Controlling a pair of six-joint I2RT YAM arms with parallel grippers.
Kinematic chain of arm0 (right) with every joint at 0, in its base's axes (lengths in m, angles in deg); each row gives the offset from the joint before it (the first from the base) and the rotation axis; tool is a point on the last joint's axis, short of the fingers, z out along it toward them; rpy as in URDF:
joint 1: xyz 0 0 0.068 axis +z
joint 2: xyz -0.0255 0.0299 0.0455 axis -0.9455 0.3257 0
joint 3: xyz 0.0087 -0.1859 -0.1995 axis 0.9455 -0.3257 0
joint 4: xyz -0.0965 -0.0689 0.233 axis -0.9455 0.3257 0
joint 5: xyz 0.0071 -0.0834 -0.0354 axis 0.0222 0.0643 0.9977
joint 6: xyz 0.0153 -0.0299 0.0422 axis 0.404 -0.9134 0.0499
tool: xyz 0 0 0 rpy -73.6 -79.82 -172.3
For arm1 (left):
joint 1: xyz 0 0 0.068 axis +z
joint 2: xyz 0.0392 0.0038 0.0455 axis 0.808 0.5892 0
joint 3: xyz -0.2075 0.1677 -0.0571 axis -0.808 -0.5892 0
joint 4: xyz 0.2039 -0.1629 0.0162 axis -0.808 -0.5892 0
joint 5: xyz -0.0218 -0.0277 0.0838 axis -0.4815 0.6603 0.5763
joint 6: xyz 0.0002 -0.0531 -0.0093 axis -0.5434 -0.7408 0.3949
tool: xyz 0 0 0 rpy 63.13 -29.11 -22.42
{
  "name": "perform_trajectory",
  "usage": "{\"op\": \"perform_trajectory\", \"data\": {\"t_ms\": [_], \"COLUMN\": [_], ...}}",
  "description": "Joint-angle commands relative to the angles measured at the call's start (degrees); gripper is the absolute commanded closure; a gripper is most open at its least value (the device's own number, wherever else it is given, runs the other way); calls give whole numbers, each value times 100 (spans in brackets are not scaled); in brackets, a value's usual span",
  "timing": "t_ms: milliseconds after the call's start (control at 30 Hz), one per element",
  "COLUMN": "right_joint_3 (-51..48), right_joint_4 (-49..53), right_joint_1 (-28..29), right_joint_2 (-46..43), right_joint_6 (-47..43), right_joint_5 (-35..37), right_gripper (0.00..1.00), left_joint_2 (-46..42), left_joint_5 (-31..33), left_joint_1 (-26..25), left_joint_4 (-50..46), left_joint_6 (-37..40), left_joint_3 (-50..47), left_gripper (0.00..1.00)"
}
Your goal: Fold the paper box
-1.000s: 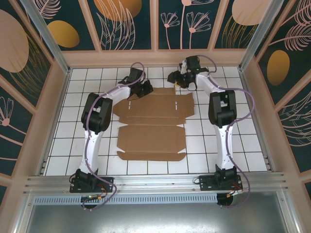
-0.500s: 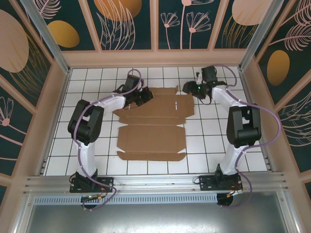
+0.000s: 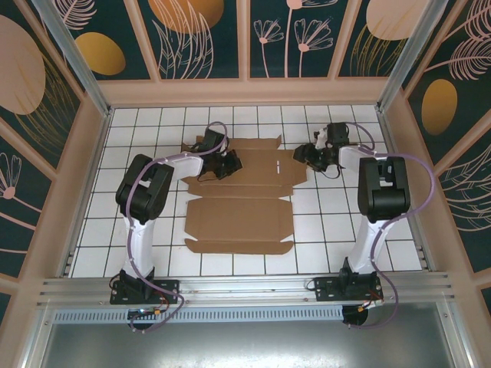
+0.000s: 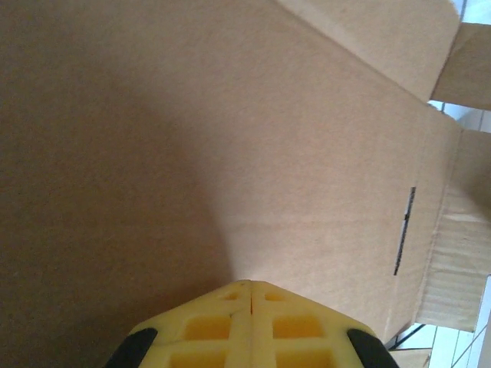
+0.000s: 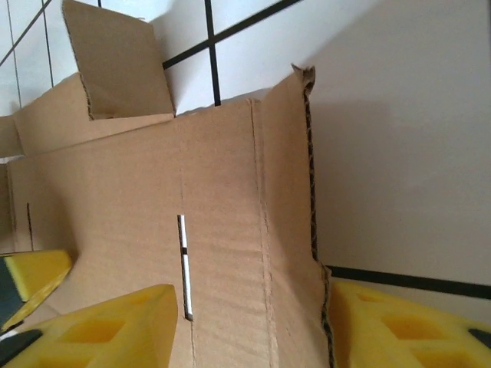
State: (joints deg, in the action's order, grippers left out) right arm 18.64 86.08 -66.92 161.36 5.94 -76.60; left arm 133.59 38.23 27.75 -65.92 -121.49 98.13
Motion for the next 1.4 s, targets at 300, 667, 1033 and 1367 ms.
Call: {"op": "perform_trajectory", "data": {"t_ms": [300,667,1033,1367], "right_joint_3": [-318,700,1890,2037], "right_joint_4": [-530,1118,1792,1378], "right_joint_1": [-113,828,1838,2099], "right_joint_2": [-295,-611,206,460], "right_joint_6": [340,-92,35,14], "right_joint_5": [-790,870,1927,1587], "right_gripper": [90,86,68,67], "left_joint_2": [184,204,220,208], "left_joint_5": [-115,-18,13,23], "left_joint_1": [84,88,98,126], "left_joint_4": [123,16,-92,-114], "left_joint_6": [-165,-120,-55,-31], "left_joint_3": [-237,-157,-87,-131], "left_gripper": [100,100,100,100]}}
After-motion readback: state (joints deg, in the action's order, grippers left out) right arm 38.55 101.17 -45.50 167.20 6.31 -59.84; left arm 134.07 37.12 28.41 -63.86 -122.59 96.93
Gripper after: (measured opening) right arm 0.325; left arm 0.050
